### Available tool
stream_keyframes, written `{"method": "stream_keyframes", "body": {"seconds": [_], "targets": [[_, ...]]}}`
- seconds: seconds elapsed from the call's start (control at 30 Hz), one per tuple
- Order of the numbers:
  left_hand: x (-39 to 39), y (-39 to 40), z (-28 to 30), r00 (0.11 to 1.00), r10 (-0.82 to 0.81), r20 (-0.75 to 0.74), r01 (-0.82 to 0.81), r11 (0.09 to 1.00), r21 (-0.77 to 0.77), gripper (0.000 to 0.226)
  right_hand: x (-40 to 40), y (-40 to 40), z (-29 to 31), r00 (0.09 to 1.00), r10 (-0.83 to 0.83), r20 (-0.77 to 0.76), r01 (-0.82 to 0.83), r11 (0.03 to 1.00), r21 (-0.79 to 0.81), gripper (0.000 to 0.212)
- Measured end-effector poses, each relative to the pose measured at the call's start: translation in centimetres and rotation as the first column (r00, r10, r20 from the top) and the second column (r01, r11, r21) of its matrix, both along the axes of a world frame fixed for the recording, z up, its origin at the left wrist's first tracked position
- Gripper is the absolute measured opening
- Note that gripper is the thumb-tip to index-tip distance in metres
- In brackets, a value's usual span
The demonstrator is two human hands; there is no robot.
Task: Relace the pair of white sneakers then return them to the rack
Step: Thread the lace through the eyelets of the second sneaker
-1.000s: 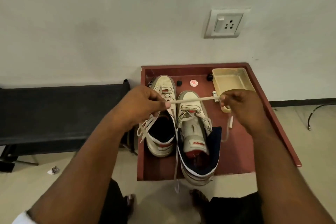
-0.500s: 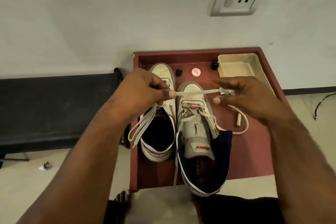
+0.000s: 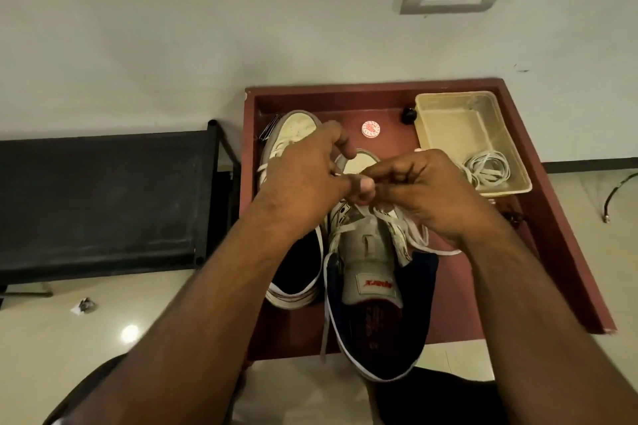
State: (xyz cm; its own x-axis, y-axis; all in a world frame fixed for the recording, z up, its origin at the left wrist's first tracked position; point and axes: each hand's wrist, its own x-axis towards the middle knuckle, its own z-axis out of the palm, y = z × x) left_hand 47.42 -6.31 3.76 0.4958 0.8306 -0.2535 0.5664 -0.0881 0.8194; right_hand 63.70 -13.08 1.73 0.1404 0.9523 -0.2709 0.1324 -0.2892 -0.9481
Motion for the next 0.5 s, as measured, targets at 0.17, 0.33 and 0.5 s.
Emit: {"method": "stream_keyframes", "body": {"seconds": [0.17, 0.33, 0.5], "targets": [[0.9, -1.0, -1.0, 0.848, 0.061, -0.526, 0.165, 0.914, 0.372, 0.02, 1.7, -0.1, -1.3, 0.961, -0.138, 0.24, 0.153, 0.987, -0.046, 0.007], [1.7, -1.7, -1.7, 0.674, 0.022, -0.738, 0.324, 0.89, 0.322, 0.039, 0.5, 0.3, -2.2, 0.94, -0.057, 0.337, 0.083, 0.994, -0.064, 0.005], [1.4, -1.0, -2.0, 0.69, 0.022, -0.723, 0.304, 0.898, 0.318, 0.025, 0.0, 0.1, -3.2, 0.903, 0.055, 0.427, 0.003, 0.991, -0.135, 0.007]]}}
